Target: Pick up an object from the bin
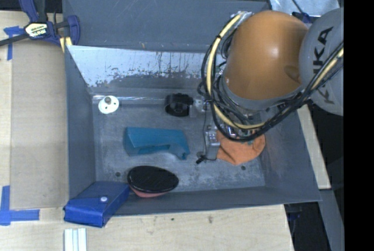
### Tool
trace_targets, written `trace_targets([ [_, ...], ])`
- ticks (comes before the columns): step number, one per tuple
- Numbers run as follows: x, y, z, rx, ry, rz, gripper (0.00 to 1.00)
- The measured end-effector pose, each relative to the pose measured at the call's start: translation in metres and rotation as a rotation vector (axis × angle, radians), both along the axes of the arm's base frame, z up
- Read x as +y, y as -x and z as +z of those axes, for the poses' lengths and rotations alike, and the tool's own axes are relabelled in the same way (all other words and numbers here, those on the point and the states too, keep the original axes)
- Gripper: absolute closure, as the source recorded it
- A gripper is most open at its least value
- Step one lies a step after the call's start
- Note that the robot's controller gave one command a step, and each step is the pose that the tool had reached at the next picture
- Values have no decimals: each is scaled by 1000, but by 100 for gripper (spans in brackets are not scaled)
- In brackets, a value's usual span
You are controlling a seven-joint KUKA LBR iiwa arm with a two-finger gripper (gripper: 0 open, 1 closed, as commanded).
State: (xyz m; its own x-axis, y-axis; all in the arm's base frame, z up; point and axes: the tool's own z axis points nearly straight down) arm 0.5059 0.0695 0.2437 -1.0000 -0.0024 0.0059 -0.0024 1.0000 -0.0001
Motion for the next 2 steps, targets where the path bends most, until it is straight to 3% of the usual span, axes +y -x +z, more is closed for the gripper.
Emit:
trace_targets([
  [1,0,-2,4,-9,-1,-2,0],
  [2,-18,-18,-32,-13,-1,3,0],
])
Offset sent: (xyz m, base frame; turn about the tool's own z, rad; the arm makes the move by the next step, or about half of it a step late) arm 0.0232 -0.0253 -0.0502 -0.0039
